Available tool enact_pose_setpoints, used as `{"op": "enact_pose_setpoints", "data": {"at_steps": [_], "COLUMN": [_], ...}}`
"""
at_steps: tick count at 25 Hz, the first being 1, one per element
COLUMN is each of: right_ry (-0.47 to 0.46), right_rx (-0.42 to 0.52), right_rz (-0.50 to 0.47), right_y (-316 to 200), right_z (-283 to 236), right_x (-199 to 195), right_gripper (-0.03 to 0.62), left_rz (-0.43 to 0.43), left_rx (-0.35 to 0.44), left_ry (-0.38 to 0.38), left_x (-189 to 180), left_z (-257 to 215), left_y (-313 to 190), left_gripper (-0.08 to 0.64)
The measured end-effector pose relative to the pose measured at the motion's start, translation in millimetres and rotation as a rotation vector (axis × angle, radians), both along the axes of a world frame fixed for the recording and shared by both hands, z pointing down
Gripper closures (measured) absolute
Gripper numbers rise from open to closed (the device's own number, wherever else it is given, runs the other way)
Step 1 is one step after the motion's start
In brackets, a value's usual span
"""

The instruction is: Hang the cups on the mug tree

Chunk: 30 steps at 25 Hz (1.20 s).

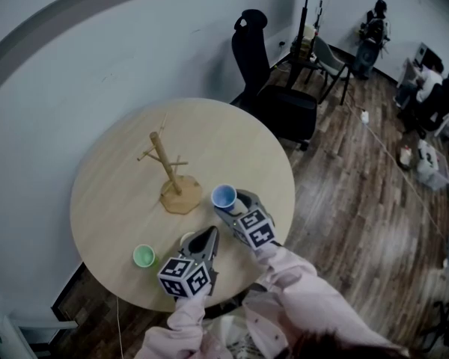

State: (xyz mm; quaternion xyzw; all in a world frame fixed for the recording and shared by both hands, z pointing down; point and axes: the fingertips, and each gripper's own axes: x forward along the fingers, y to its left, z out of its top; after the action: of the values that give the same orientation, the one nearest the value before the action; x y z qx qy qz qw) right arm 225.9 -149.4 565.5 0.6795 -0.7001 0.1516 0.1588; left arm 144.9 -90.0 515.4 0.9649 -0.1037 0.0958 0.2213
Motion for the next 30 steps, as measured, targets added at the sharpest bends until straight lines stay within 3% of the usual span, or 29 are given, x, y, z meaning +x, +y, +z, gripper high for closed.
{"op": "enact_pose_setpoints", "data": {"at_steps": [11, 22, 30], "right_ry": [0.039, 0.089, 0.113], "right_rx": [-0.011, -0.032, -0.032], "right_rz": [-0.145, -0.366, -0.483], "right_y": [-29.1, -66.4, -86.3], "right_z": [-5.4, -9.6, -15.5], "right_x": [19.4, 44.4, 54.9], "right_gripper": [0.305, 0.305, 0.305], "left_rz": [-0.092, -0.275, -0.4], "left_rx": [-0.006, -0.021, -0.012], "left_ry": [-0.01, -0.004, -0.006], "left_x": [26.3, 69.6, 81.2], "left_z": [-2.5, -4.6, -9.9], "left_y": [-3.3, -25.4, -39.4], "left_gripper": [0.558, 0.558, 0.558]}}
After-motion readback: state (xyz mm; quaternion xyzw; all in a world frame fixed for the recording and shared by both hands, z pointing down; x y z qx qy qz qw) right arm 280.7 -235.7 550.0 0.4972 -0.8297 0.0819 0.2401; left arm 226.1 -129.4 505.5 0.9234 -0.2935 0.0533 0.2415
